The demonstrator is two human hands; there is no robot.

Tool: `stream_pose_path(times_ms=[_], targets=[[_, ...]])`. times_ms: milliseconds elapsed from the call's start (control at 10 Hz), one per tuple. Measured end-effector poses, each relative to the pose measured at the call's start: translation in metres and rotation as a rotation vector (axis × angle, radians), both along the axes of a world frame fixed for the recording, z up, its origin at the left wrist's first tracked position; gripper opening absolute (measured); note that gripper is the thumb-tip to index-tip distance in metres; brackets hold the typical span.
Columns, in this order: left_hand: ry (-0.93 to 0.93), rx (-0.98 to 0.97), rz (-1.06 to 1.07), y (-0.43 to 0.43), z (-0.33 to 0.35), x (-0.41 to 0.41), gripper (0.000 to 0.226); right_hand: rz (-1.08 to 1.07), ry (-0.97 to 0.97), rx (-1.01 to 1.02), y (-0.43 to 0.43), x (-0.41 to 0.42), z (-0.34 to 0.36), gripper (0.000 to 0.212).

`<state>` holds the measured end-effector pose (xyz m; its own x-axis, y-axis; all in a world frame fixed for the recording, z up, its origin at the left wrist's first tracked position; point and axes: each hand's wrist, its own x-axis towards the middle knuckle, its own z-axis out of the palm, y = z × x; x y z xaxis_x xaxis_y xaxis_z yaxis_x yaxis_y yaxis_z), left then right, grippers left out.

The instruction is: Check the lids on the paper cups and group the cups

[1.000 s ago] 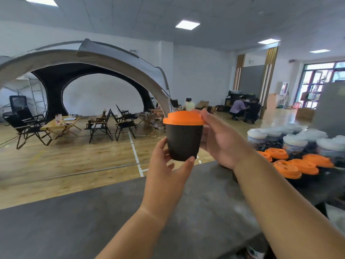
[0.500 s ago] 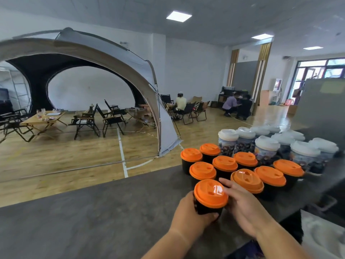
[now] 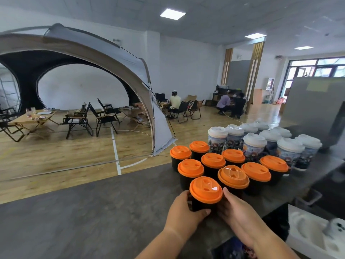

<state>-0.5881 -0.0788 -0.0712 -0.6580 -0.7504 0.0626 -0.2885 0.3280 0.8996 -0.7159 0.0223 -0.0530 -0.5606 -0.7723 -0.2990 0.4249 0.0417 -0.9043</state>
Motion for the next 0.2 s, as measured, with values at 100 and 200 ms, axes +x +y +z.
stream_pose_path(times_ms=[100, 200], targets=[[-0.001, 0.038, 0.002, -0.0015, -0.0031, 0.0033, 0.087, -0.033, -0.011, -0.010, 0.0072, 0.0132, 0.0056, 0.046], [-0.008, 0.099, 0.015, -0.0036, 0.0006, 0.0127, 0.108, -0.107, 0.052, 0.027, 0.0141, 0.0195, 0.0027, 0.046]])
